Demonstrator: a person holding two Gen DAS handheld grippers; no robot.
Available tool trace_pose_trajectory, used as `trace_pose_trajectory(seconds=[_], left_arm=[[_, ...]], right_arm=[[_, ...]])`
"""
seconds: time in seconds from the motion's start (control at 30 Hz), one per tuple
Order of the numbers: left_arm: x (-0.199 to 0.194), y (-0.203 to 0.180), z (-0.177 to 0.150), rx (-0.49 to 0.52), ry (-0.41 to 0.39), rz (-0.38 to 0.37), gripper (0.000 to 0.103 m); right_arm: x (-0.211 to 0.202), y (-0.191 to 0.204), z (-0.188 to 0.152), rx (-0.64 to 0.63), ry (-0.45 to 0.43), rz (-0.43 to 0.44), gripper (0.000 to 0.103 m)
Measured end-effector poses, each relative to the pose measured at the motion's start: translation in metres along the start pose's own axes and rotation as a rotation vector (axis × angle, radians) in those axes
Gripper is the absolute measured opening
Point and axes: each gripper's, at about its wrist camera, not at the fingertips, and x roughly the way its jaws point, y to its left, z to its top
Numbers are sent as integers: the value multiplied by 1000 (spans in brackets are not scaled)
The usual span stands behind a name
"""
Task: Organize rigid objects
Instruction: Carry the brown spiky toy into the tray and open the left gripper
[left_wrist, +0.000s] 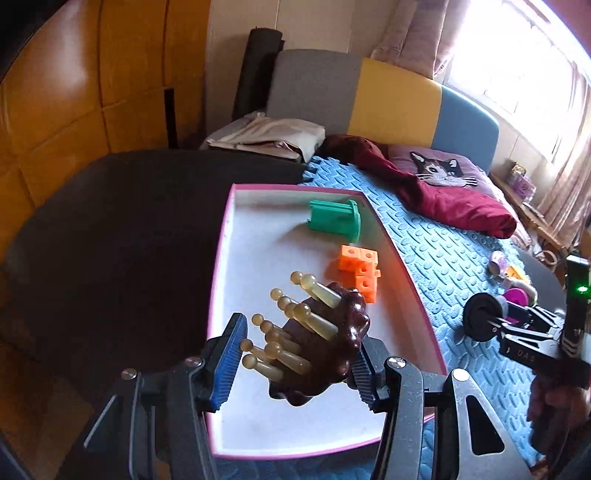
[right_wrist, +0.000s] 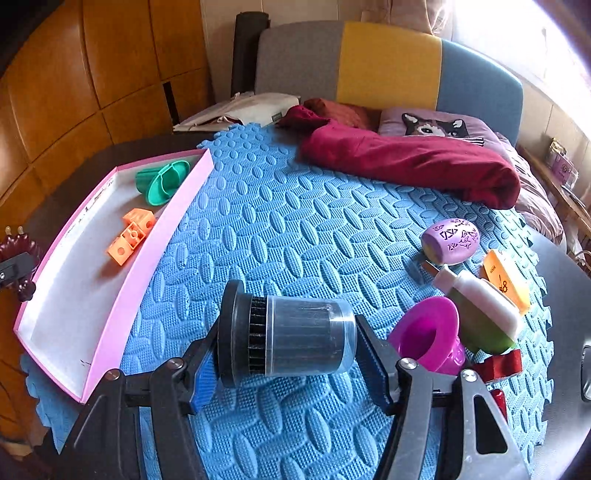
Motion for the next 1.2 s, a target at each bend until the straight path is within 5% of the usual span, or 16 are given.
trace_pose_trajectory(seconds=[0.43, 0.73, 1.2], left_arm=[[-3, -5, -9, 34, 9, 78, 54], [10, -7, -13, 26, 65, 52, 54], [74, 3, 48, -15, 87, 33, 54]], right_arm=[[2, -12, -6, 56, -15, 13, 64], [1, -9, -6, 42, -17, -12, 64], [1, -11, -6, 51, -13, -6, 64]])
